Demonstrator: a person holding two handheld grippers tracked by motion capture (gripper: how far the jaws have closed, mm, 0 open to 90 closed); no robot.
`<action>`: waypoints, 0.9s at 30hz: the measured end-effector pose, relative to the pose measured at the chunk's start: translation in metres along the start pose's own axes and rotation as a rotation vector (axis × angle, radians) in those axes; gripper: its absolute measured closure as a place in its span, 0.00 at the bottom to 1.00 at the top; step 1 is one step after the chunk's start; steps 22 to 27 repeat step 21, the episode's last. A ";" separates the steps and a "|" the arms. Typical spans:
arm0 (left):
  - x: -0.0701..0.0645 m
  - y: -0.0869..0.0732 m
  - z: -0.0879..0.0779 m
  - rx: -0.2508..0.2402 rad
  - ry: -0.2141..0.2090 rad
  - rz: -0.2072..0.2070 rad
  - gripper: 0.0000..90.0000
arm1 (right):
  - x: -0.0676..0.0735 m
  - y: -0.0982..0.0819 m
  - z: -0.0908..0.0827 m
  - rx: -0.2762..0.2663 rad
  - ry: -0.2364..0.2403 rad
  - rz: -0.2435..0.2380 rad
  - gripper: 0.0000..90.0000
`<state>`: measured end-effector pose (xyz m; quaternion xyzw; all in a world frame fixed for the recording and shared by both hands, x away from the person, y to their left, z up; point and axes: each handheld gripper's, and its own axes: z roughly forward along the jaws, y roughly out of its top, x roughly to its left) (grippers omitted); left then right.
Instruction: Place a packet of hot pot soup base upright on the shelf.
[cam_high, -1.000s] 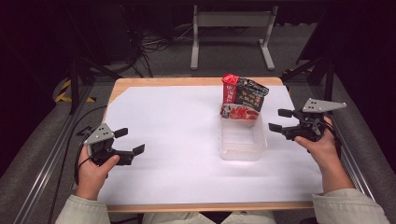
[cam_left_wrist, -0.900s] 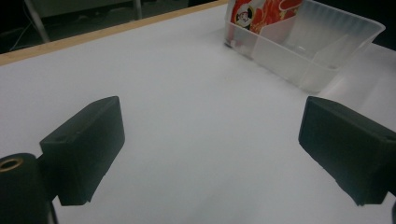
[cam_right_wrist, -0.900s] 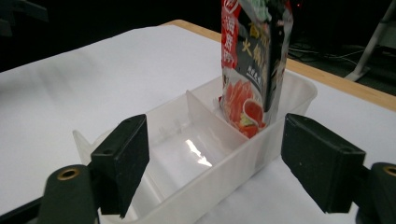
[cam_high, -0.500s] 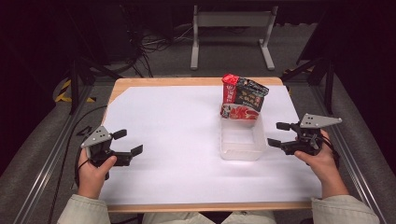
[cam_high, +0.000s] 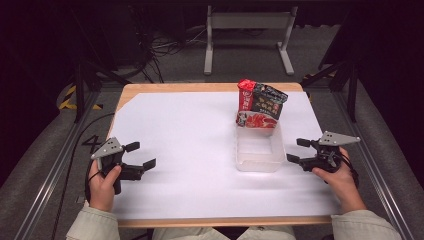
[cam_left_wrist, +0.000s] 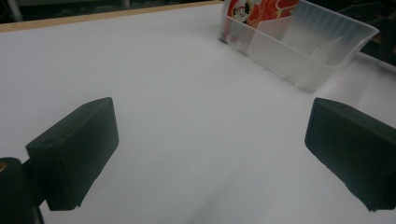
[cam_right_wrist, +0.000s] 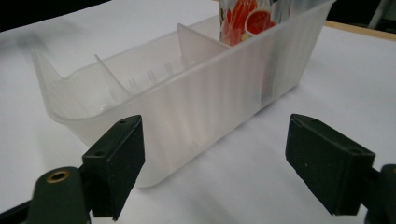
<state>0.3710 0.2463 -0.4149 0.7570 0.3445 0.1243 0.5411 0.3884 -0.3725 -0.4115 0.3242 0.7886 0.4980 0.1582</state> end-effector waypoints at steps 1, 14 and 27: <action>0.000 0.000 0.000 0.000 0.000 0.000 0.04 | 0.000 0.000 0.000 0.000 0.000 0.000 0.22; 0.003 -0.009 0.006 0.053 0.048 0.004 0.04 | -0.003 -0.010 0.011 0.062 -0.025 0.007 0.22; 0.003 -0.009 0.006 0.043 0.067 -0.002 0.04 | -0.002 -0.008 0.011 0.048 -0.036 0.007 0.23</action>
